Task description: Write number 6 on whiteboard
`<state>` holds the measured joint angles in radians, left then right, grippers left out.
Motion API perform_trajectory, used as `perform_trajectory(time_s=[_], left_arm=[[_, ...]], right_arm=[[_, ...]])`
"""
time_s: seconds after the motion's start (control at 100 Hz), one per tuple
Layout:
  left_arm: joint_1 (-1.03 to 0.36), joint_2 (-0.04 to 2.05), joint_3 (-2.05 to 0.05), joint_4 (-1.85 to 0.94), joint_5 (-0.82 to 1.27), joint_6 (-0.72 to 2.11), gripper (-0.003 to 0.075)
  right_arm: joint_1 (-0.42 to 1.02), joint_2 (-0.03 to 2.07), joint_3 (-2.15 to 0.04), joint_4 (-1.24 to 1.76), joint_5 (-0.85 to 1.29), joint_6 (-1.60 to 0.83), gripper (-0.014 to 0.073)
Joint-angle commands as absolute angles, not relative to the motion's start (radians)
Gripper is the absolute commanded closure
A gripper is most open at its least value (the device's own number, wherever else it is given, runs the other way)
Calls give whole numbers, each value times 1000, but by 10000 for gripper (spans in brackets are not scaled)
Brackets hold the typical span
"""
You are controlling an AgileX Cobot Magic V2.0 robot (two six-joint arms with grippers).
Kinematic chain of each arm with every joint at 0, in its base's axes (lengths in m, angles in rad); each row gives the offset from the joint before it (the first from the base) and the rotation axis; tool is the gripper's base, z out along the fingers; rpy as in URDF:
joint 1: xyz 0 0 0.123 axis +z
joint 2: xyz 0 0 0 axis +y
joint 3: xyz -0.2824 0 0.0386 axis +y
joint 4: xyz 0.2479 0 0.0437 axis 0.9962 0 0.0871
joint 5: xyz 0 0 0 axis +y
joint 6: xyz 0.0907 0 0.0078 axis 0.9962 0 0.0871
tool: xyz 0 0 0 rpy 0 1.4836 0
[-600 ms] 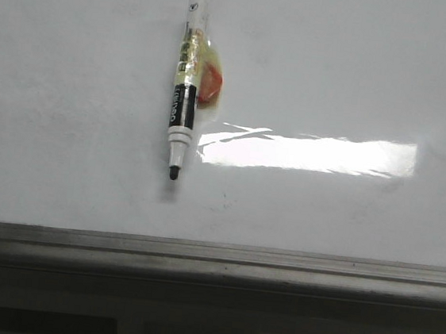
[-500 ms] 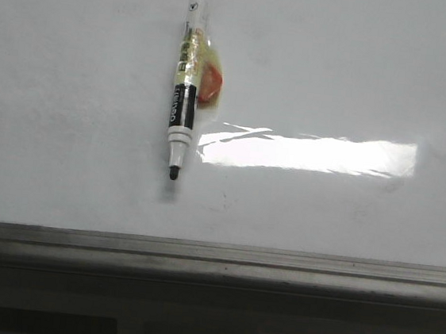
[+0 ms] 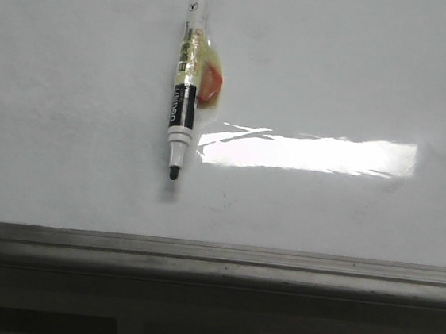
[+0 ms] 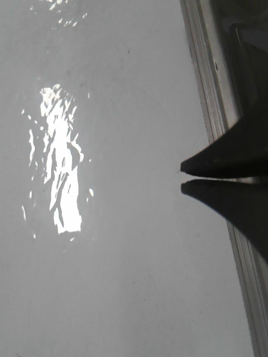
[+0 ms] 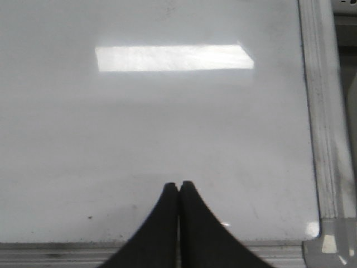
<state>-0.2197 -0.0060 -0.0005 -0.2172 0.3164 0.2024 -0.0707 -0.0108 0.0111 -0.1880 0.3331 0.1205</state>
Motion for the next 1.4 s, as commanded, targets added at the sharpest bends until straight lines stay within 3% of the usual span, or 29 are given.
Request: perform_trajectory(time_s=[0.0, 0.24, 0.42, 0.66, 0.77, 1.04, 1.22, 1.39], left_arm=[[-217, -36, 25, -230, 244, 190, 741], [-217, -36, 25, -230, 244, 190, 741], [-217, -36, 25, -230, 244, 190, 741], [-217, -36, 25, -296, 213, 180, 741], [-217, -36, 23, -672, 165, 156, 741], [-217, -36, 21, -1149, 36, 156, 741], [-219, 8, -118, -902, 151, 224, 741], [-215, 243, -329, -600, 296, 226, 740]], right_arm=[[-77, -28, 27, -189, 315, 114, 647], [-77, -28, 27, -193, 315, 114, 647], [-77, -28, 27, -280, 113, 114, 647], [-77, -28, 27, 135, -172, 114, 647], [-77, -28, 27, 251, -119, 114, 647], [-77, -28, -44, 377, -74, 114, 647], [-63, 1, -252, 254, 167, 112, 647], [3, 115, -431, 194, 425, -30, 647]])
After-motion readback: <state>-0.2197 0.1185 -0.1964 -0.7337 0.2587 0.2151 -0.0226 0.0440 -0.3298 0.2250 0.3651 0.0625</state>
